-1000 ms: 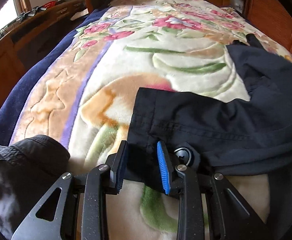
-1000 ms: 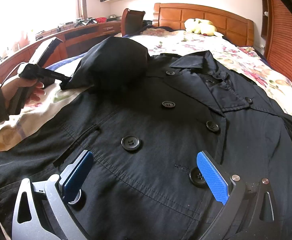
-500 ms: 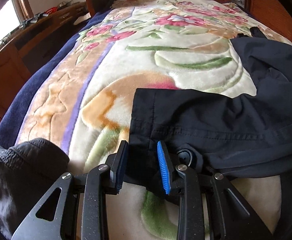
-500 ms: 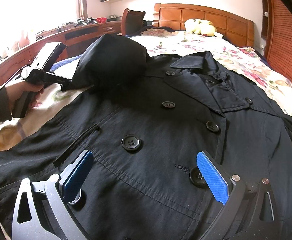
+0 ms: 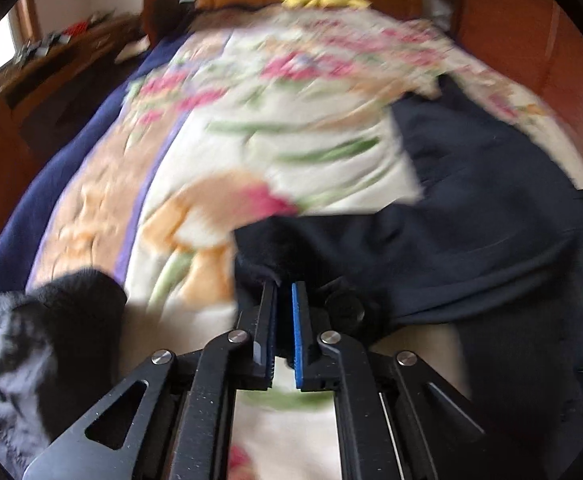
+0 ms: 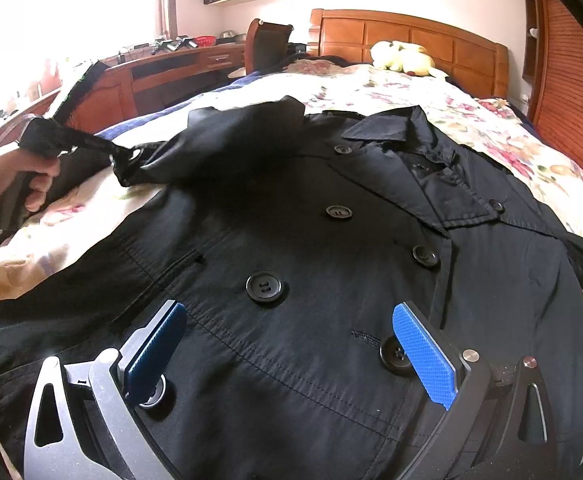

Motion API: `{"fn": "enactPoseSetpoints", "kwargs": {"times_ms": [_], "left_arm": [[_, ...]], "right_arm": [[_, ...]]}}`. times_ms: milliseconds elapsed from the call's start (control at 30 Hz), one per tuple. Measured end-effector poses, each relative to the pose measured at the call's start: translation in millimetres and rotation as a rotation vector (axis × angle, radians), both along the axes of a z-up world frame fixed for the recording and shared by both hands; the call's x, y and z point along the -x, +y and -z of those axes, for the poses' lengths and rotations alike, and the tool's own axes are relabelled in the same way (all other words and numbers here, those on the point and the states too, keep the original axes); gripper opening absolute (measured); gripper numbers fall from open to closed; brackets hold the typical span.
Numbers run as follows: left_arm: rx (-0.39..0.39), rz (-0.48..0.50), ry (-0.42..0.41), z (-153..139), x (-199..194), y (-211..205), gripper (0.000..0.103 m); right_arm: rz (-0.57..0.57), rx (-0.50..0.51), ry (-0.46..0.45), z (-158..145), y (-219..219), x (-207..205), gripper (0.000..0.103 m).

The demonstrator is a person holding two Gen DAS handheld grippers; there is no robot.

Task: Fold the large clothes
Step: 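Lift the grasped sleeve with the left gripper and fold it across the coat front, then lay the sleeve on the coat body and open the left gripper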

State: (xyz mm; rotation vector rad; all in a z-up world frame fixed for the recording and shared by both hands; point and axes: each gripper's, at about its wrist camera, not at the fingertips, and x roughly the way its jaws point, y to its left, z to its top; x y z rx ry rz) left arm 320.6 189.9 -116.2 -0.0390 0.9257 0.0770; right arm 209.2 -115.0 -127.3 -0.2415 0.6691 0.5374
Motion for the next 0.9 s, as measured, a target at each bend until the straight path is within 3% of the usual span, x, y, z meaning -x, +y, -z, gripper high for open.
{"fn": "enactPoseSetpoints", "kwargs": {"times_ms": [233, 433, 633, 900], "left_arm": [[0.026, 0.175, -0.158, -82, 5, -96, 0.006], [0.055, 0.311, -0.247, -127, 16, -166, 0.006], [0.061, 0.33, -0.255, -127, 26, -189, 0.007], [0.057, 0.298, -0.251, -100, 62, -168, 0.018]], "right_arm": [[0.031, -0.067, 0.015, -4, -15, -5, 0.103], [0.059, -0.106, 0.023, -9, -33, -7, 0.103], [0.08, -0.12, 0.025, -11, -40, -6, 0.103], [0.094, -0.09, 0.041, -3, -33, -10, 0.103]]}}
